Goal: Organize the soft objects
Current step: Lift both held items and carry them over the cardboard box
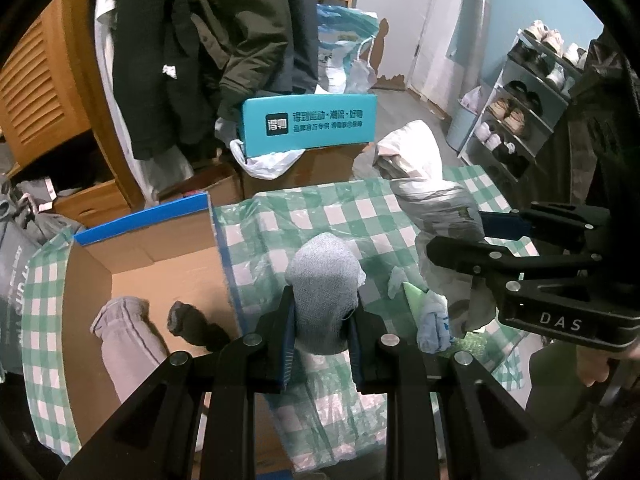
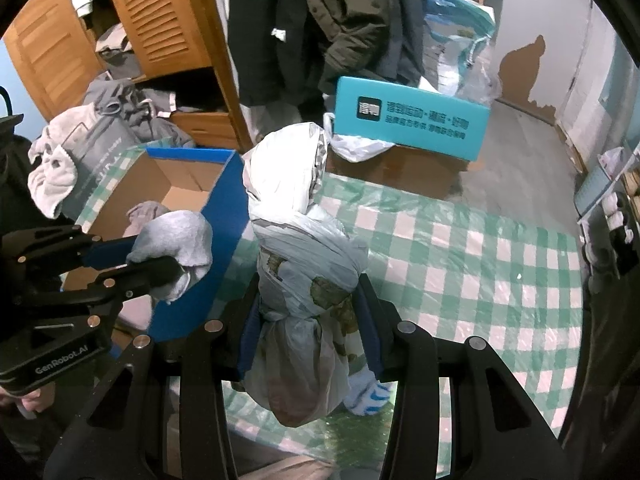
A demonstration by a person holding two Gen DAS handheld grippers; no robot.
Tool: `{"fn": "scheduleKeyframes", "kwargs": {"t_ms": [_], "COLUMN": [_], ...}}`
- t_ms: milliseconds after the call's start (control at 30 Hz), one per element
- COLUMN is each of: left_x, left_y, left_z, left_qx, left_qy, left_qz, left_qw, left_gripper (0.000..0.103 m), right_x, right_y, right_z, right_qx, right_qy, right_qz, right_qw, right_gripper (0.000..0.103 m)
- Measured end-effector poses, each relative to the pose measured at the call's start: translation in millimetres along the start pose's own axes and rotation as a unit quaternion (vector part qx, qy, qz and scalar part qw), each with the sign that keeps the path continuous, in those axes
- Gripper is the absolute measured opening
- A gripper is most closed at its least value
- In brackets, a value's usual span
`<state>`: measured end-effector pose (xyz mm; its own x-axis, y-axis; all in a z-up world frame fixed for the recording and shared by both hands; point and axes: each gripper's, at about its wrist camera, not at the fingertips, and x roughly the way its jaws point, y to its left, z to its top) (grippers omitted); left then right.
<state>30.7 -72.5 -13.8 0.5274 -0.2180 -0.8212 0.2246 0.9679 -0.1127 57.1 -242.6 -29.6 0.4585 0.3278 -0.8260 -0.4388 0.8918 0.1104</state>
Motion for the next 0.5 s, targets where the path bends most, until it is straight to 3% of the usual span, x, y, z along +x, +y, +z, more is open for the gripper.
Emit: {"fn": "scheduleKeyframes", "kwargs": {"t_ms": [500], "left_x": [-20], "left_y": [40], "left_z": [-11], "left_qx": [-0.026], "left_qy": [-0.014], "left_qz": [0.019], "left_qw": [0.9994], "left_gripper": [0.023], "right_x": [13], "right_y": [46], "right_z": [22], "right_qx": [-0.029], "right_qy": [0.001], "right_qz": [0.021], "right_qw": [0.999], "right_gripper": [0.043]}}
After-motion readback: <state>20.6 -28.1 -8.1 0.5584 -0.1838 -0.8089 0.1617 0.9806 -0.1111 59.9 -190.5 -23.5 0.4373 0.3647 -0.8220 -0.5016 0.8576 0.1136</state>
